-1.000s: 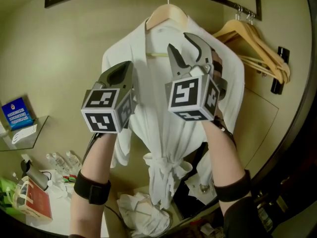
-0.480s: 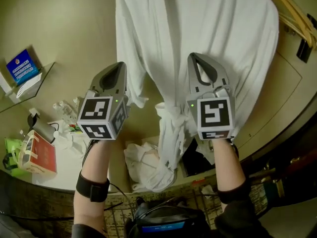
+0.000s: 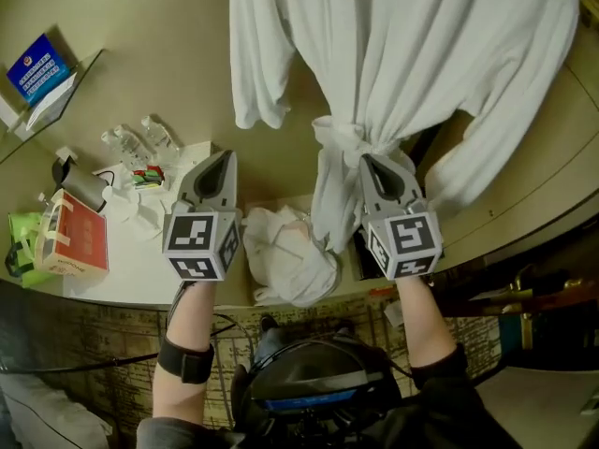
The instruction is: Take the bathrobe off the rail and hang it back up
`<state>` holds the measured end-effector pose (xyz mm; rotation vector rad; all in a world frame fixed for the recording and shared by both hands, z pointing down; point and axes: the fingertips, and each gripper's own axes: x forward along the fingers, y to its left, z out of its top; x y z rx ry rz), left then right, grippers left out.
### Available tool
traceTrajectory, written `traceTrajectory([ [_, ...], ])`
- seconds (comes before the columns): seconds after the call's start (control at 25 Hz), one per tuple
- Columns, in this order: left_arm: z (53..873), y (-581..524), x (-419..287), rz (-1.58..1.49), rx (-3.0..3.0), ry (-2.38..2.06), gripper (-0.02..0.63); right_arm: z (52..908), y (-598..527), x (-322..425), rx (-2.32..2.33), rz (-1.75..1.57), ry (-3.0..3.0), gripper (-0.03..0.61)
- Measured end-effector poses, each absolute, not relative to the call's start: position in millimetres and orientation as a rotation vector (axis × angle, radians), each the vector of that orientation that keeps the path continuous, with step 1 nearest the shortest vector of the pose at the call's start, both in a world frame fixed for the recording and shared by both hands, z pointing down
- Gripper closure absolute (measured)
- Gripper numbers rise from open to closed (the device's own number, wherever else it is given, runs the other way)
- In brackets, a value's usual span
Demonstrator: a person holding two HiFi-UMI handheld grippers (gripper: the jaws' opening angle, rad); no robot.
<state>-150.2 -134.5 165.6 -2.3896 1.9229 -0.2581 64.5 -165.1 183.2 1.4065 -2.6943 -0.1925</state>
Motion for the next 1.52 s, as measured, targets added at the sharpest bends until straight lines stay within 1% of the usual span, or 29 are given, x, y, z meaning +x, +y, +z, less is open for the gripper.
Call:
traceTrajectory([
  [0.32, 279.6, -77.9, -156.4, -0.374, -2.462, 2.054, 0.612, 311.3, -116.0, 63.7, 1.259, 0.073, -2.617, 0.561],
  [0.56, 332.5, -42.2, -163.2, -0.41, -2.492, 2.17, 0.612, 367.1, -79.4, 60.3, 1.168, 0.166, -2.561, 0.561],
  [0.76, 352.4, -25.9, -171.6, -0.41, -2.49, 2.24, 0.612, 381.1, -68.8, 54.5, 1.118, 0.18, -2.546, 0.561],
  [1.12, 354.1, -13.2, -170.9, -0.338, -2.496, 2.265, 0.614, 389.0, -59.6, 46.2, 1.05, 0.175, -2.546, 0.561],
  [1.52, 366.3, -13.6, -168.3, -0.413, -2.469, 2.291, 0.612, 399.2, -62.1, 49.9, 1.015, 0.191, -2.537, 0.561],
])
